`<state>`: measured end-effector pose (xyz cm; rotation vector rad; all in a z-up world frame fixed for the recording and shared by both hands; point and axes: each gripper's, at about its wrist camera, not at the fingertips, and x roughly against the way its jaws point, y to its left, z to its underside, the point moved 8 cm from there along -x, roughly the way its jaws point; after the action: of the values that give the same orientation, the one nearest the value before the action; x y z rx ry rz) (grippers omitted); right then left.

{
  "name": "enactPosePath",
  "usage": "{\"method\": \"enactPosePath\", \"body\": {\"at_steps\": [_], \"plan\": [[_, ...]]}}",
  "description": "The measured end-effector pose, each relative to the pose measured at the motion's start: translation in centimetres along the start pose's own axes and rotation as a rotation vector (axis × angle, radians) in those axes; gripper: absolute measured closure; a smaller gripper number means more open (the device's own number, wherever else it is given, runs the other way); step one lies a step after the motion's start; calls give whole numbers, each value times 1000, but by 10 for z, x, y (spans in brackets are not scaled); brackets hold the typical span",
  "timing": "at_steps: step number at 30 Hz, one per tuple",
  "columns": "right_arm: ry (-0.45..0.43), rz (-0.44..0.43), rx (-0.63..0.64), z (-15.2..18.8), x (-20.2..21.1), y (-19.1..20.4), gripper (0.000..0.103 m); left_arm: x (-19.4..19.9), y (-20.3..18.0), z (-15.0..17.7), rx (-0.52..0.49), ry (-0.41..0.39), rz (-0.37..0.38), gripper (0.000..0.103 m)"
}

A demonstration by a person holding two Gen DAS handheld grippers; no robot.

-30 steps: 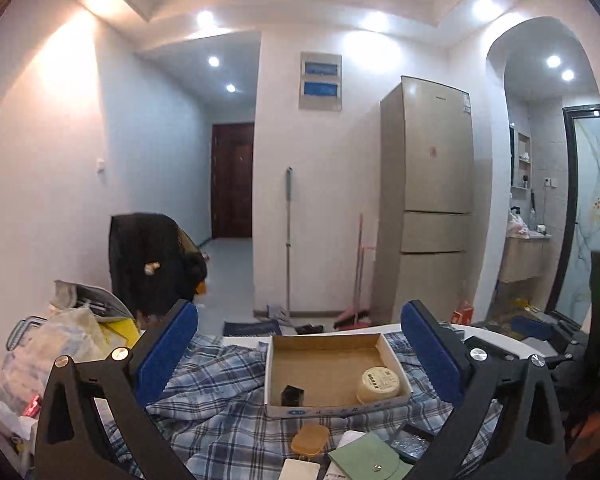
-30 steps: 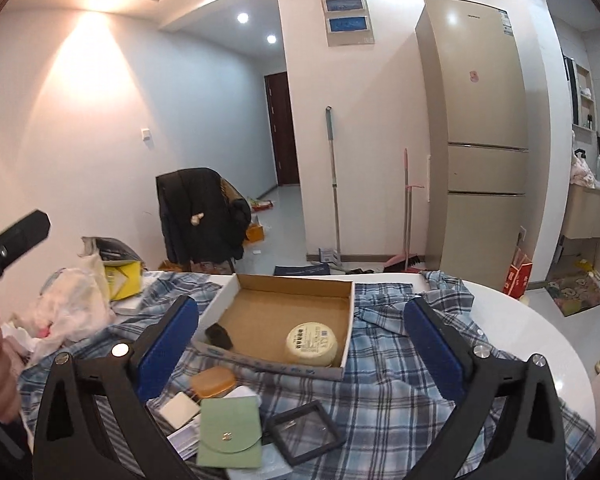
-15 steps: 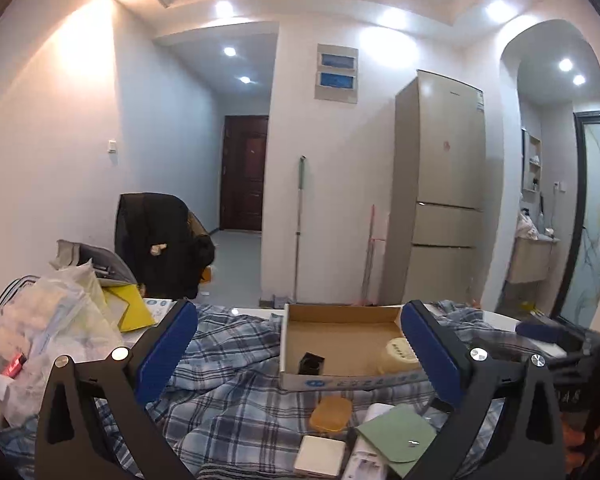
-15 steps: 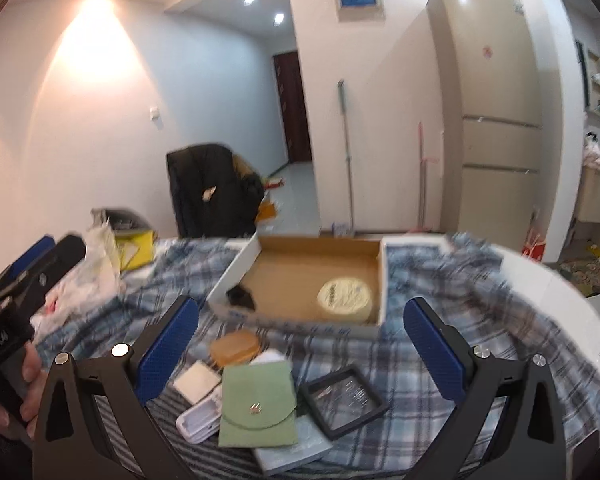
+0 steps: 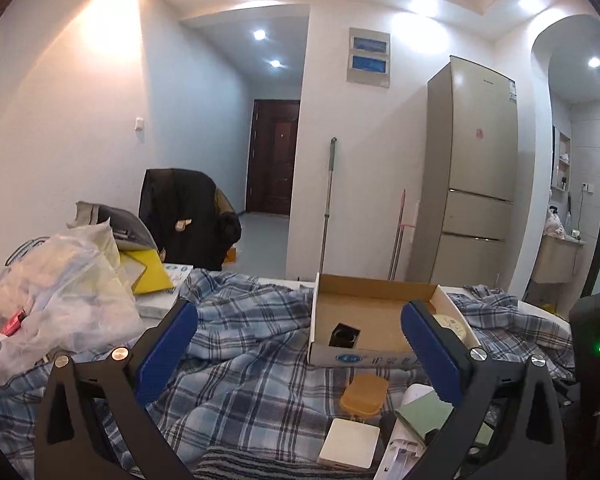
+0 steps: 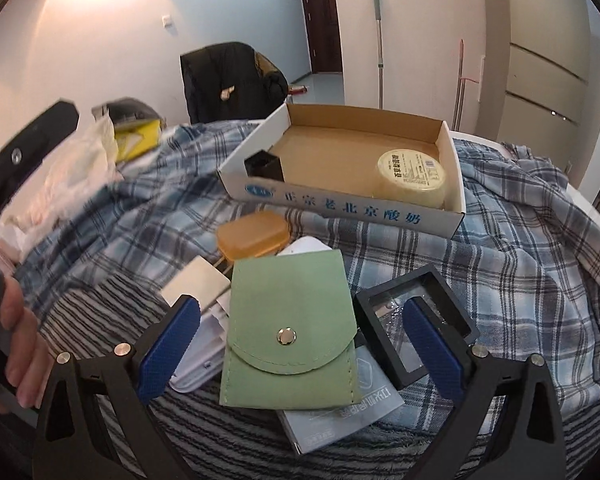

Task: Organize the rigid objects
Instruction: 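Move the right gripper to the green pouch and grasp it, then grasp the white remote-like device with the left gripper while the right gripper holds the pouch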

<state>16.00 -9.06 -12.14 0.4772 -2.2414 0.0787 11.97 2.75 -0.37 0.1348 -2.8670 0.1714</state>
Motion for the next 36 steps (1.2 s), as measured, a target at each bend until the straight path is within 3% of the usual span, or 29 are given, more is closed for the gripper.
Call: {"method": "enactPosePath", "body": {"at_steps": [4, 7, 15, 21, 24, 29, 36], "plan": [[69, 20, 21, 7, -17, 3, 22, 0, 3, 1, 19, 1, 2, 0], [72, -24, 18, 6, -14, 5, 34, -1, 1, 1, 5, 10, 4, 0], [-83, 45, 17, -16, 42, -20, 35, 2, -10, -3, -34, 15, 54, 0], [-246, 125, -34, -30, 86, -57, 35, -9, -33, 9, -125, 117, 148, 0], [-322, 188, -50, -34, 97, -71, 35, -11, -43, 18, -211, 160, 149, 0], [-332, 137, -88, -35, 98, -79, 35, -13, -49, 26, -272, 222, 202, 0], [-309, 119, -100, -28, 92, -83, 35, -15, -51, 36, -251, 319, 292, 0]]}}
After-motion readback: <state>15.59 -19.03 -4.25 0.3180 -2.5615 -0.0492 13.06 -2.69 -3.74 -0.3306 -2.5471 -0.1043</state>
